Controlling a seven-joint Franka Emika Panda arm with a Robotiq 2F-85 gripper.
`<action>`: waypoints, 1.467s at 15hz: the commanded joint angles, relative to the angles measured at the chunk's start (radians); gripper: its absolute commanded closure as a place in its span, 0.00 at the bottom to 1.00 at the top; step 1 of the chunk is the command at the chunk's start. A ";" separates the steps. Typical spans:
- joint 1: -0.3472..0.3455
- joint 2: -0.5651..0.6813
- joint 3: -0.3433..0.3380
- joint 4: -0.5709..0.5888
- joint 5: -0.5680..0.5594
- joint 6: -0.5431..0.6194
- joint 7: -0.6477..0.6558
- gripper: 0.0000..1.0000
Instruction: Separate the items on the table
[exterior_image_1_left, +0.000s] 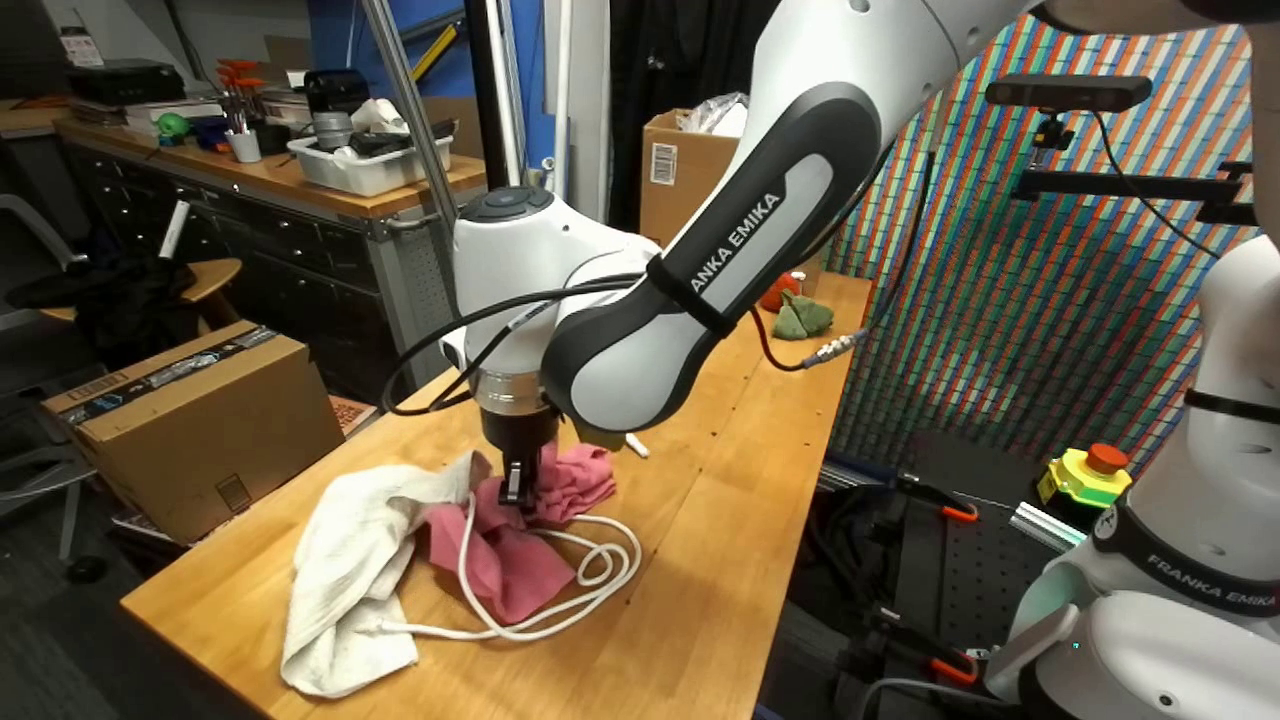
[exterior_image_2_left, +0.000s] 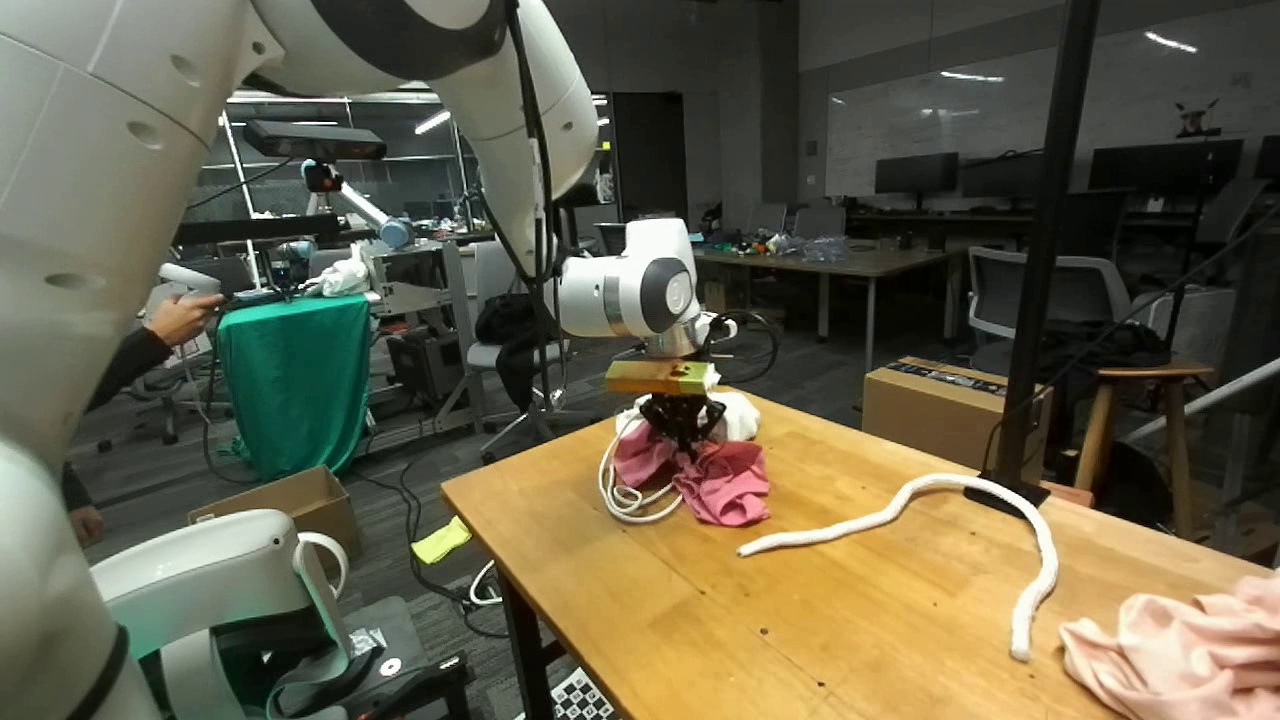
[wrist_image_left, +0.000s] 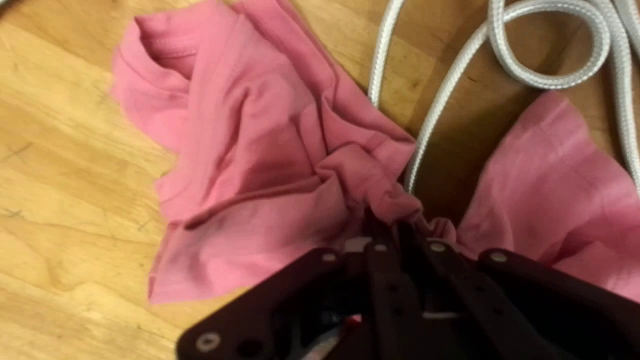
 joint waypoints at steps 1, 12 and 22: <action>0.018 -0.148 -0.018 -0.106 -0.029 -0.044 0.045 0.94; -0.009 -0.561 0.013 -0.356 -0.200 -0.010 0.274 0.94; -0.158 -0.704 0.017 -0.501 -0.289 -0.080 0.372 0.94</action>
